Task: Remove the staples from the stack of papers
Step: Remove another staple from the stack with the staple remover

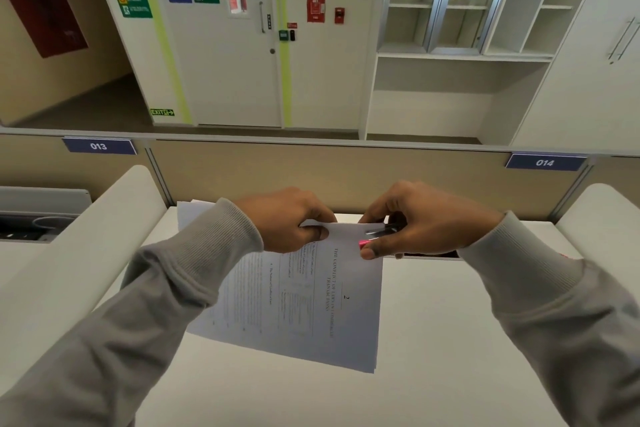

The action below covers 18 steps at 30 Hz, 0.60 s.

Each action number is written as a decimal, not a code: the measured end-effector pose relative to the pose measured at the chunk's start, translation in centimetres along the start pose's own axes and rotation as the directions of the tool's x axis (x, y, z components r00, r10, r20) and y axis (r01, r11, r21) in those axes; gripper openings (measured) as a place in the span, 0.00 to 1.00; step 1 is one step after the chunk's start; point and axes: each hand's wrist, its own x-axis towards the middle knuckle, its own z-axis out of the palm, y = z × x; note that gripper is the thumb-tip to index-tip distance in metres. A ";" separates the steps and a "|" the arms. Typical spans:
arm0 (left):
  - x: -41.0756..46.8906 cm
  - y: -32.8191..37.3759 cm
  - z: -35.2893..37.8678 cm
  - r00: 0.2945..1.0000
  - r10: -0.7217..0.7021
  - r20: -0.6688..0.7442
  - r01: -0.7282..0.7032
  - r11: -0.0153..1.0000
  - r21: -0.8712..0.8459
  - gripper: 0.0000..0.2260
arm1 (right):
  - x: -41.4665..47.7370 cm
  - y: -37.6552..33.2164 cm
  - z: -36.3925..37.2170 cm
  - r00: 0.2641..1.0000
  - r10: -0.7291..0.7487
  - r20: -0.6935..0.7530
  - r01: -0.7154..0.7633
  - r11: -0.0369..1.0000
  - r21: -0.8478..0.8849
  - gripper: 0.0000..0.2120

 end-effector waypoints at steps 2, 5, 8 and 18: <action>0.0 0.0 0.0 1.000 -0.004 0.006 0.004 1.000 0.015 0.13 | 0.0 0.0 -0.1 1.000 -0.002 0.006 0.002 1.000 -0.025 0.13; 0.2 -0.1 0.2 1.000 -0.002 0.012 0.002 1.000 0.021 0.13 | 0.2 0.2 -0.1 1.000 -0.004 0.017 0.004 0.999 -0.037 0.13; 0.3 0.0 0.3 1.000 0.006 0.017 -0.006 1.000 0.014 0.13 | 0.4 0.5 0.0 1.000 0.002 0.026 -0.001 0.999 -0.040 0.13; 0.8 0.0 0.5 0.999 -0.005 0.034 0.004 1.000 0.028 0.14 | 0.6 1.2 0.0 0.997 -0.023 0.068 0.024 0.999 -0.026 0.11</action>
